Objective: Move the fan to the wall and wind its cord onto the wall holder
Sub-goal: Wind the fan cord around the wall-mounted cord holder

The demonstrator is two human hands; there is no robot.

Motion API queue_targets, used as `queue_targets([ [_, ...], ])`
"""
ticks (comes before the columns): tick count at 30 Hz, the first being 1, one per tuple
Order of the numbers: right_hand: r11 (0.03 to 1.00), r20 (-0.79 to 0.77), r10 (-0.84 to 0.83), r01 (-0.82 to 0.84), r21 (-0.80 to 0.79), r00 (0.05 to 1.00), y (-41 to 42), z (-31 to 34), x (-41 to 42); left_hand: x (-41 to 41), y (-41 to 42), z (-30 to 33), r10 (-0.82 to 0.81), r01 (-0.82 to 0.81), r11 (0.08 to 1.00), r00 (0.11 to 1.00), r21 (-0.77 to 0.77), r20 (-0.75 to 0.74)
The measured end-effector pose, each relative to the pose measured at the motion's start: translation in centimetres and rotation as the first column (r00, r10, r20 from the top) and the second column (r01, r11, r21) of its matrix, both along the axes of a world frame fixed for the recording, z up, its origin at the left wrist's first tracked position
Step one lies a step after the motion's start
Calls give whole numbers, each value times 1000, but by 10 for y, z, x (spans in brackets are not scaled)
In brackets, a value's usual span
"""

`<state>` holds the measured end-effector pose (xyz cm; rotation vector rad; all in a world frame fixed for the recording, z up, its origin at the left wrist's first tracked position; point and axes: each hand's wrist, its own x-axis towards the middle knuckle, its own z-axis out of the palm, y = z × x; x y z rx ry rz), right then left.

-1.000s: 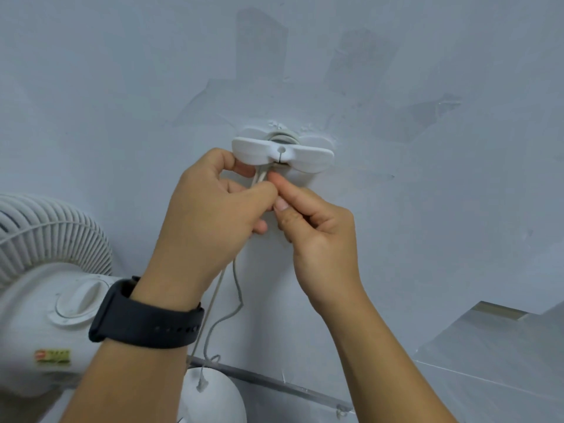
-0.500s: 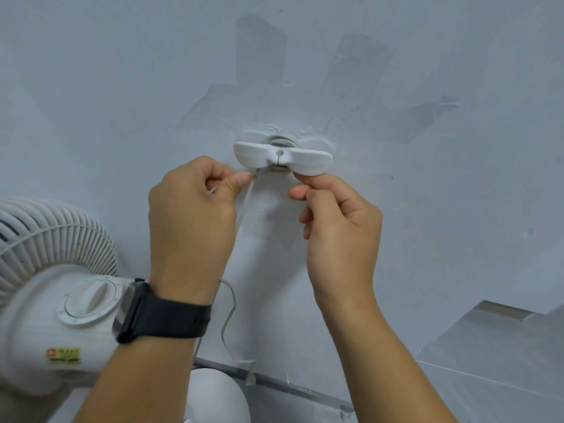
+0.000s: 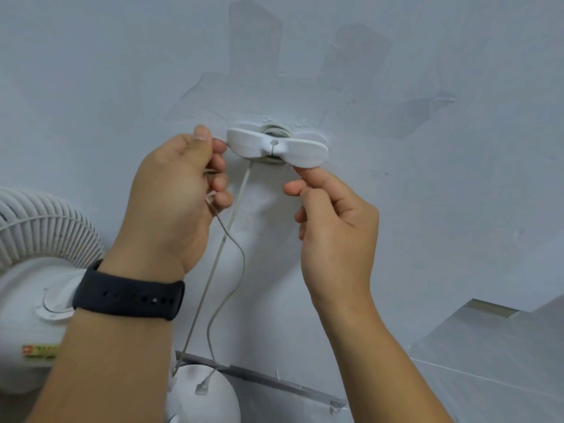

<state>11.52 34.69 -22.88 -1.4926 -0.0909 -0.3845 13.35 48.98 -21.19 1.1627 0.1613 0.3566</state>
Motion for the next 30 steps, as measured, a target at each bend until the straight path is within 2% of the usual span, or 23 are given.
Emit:
queue_targets([
  [5,999,13,-37,36,15,999,-4,-2,1,5,-4,1,94,-102,993,990,68,103],
  [10,998,8,-50,50,33,999,-6,-3,2,13,-2,1,101,-97,994,991,-49,93],
  [12,998,3,-41,41,39,999,-6,-3,2,11,-3,4,169,-187,978,968,89,185],
  [14,998,1,-40,40,42,999,-6,-3,2,5,-9,8,231,-324,894,925,309,300],
  [15,998,0,-44,44,43,999,-5,-3,2,2,-13,9,245,-364,857,911,364,333],
  [20,998,15,-49,48,41,999,-6,-5,5,-4,-23,16,267,-412,804,894,430,359],
  [26,992,173,-106,117,-56,979,-7,-7,5,-11,-33,18,231,-438,769,869,466,437],
  [30,984,227,-130,154,-92,965,-5,-6,4,-13,-37,18,199,-467,714,849,521,489],
])
